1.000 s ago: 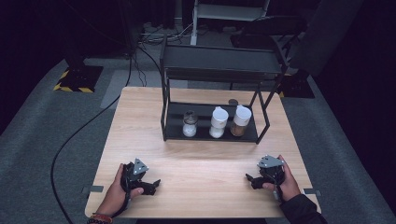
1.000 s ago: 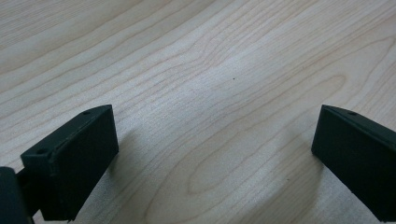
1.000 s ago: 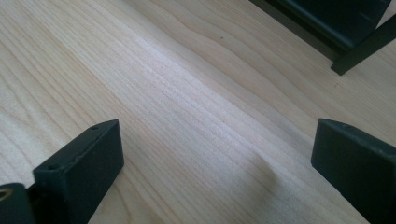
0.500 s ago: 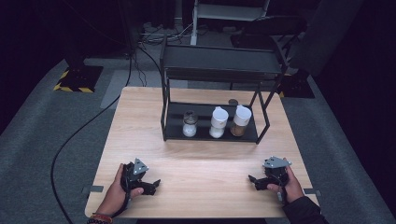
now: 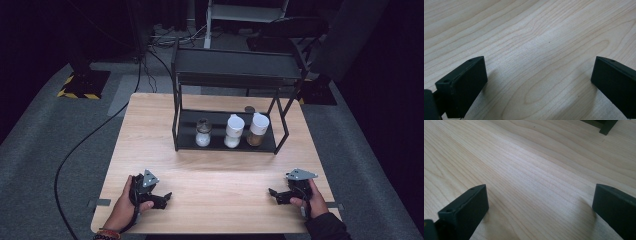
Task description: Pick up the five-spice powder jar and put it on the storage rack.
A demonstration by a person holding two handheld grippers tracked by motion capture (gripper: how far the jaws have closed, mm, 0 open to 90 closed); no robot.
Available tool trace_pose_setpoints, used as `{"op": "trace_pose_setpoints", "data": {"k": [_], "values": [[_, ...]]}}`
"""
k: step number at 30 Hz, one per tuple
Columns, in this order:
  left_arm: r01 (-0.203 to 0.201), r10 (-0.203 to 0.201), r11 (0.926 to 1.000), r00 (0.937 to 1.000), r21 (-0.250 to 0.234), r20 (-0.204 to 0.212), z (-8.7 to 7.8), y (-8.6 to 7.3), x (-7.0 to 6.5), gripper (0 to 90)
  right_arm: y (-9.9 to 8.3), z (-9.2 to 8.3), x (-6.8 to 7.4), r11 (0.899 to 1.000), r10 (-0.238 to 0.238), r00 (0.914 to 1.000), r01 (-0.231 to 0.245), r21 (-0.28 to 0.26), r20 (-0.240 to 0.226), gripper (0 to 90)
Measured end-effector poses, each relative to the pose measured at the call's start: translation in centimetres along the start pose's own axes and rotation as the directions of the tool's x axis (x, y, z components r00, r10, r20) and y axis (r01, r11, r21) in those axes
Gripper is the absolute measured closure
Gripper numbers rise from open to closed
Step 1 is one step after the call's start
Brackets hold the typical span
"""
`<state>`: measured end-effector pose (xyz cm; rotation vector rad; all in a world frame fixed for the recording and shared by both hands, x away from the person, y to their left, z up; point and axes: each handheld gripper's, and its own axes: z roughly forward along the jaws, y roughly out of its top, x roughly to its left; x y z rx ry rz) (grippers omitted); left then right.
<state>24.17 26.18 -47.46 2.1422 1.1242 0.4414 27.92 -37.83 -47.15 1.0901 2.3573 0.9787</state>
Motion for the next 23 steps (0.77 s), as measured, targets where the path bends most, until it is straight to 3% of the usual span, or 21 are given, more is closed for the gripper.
{"op": "trace_pose_setpoints", "data": {"k": [23], "values": [[0.0, 0.0, 1.0, 1.0, 0.0, 0.0, 0.0, 0.0, 0.0, 0.4, -0.14, -0.1, -0.51, 1.0, 0.013, 0.9998, -0.013, 0.004, -0.014, 0.0]]}}
